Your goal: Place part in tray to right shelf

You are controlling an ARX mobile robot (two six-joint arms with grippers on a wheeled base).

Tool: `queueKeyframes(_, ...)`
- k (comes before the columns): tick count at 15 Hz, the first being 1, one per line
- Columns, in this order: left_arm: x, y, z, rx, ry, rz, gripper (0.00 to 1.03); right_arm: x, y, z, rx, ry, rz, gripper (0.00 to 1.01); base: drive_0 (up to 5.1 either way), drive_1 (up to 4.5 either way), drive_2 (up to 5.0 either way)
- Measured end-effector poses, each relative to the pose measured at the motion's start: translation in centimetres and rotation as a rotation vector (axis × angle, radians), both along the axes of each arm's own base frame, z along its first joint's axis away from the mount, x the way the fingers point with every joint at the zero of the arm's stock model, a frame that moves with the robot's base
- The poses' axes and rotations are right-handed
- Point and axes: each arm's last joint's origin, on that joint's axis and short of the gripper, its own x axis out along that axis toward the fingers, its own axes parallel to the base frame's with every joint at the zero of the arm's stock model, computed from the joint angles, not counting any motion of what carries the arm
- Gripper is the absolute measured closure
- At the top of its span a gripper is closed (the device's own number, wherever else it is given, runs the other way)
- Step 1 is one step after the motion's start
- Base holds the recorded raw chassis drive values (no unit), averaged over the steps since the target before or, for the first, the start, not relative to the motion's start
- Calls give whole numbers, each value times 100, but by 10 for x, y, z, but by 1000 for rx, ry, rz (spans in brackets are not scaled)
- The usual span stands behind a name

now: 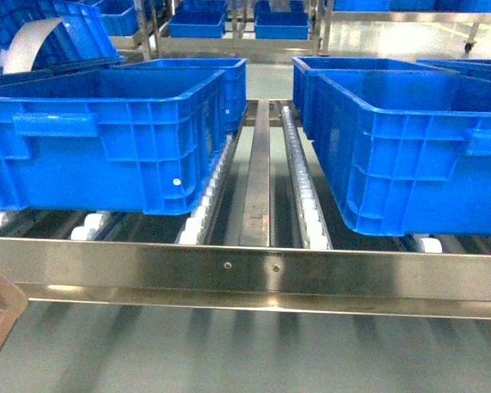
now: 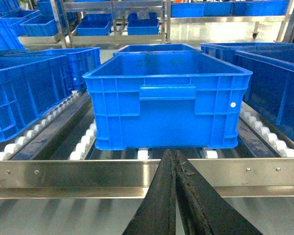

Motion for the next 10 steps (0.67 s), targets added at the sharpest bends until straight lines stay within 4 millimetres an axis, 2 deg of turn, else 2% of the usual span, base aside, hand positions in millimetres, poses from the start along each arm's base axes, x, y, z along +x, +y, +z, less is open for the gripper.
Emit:
queueKeyframes(4, -4, 0, -3, 0, -22, 0, 87, 0, 0, 0, 0, 0, 0, 99, 0, 0, 0)
queueKeyframes(6, -15, 0, -9, 0, 15, 0, 87, 0, 0, 0, 0, 1, 0, 99, 0, 0, 0)
queueKeyframes(7, -16, 0, -4, 2, -34, 0, 87, 0, 0, 0, 0, 0, 0, 99, 0, 0, 0)
queueKeyframes(10, -16, 0, -6, 4, -14, 0, 87, 0, 0, 0, 0, 0, 0, 99, 0, 0, 0)
